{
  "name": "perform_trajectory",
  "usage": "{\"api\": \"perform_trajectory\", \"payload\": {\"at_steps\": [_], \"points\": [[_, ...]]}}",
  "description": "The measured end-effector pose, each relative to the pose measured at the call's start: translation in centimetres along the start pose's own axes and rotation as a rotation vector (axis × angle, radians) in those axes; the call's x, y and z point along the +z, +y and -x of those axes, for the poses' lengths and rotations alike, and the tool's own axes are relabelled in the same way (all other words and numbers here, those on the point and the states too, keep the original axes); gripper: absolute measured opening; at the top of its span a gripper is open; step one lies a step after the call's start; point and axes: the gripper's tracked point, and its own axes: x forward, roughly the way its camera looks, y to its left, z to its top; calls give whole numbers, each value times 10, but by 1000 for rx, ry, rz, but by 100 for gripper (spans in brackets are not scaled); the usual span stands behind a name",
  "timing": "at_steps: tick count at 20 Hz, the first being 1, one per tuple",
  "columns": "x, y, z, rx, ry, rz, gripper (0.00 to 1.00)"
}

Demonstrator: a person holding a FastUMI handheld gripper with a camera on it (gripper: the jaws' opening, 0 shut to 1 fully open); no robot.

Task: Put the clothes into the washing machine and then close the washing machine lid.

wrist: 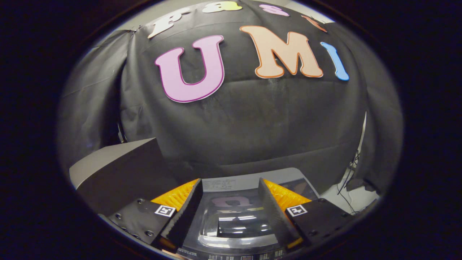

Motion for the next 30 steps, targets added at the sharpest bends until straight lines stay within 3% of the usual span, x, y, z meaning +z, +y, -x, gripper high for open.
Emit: {"api": "perform_trajectory", "payload": {"at_steps": [11,23,30], "points": [[19,-15,33,-7,-104,86,96],[43,-48,113,-28,-314,213,96],[18,-76,151,-26,-340,240,96]]}}
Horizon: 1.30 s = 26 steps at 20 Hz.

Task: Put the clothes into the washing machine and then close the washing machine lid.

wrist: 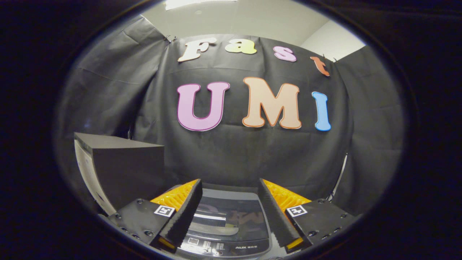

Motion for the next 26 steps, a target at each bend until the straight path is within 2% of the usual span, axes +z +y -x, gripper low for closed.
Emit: {"api": "perform_trajectory", "payload": {"at_steps": [4,9,13,15,19,21,26], "points": [[-25,-18,21,-9,5,23,98],[-42,-37,43,-2,-50,38,98],[-64,-38,66,36,-66,83,98],[-81,-44,76,36,-55,54,98],[-110,-59,93,10,-19,-91,97],[-112,-68,109,-5,9,-127,97],[-125,-90,135,-56,0,-103,96]]}}
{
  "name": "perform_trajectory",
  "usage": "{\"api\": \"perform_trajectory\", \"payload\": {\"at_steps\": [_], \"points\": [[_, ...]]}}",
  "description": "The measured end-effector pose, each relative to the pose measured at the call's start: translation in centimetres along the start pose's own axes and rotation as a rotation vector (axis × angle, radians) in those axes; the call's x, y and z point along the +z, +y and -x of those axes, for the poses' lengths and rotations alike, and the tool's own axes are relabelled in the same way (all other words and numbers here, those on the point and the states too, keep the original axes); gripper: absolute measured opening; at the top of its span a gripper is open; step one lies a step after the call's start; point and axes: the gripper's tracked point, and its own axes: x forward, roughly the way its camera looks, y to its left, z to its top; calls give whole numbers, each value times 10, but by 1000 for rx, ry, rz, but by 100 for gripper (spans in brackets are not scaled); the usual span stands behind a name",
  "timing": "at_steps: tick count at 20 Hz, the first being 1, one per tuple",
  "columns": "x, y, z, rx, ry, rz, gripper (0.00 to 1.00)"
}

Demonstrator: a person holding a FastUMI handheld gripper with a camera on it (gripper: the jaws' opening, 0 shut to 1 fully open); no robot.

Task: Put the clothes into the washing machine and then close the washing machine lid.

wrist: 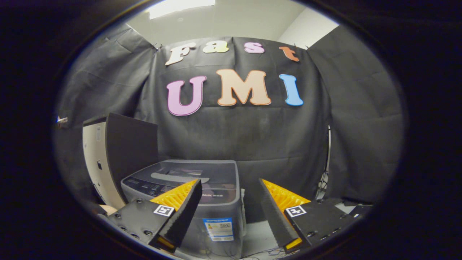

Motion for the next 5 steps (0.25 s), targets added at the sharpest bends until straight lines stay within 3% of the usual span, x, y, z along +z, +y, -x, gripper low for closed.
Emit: {"api": "perform_trajectory", "payload": {"at_steps": [5], "points": [[-23,1,6,-10,23,-18,95]]}}
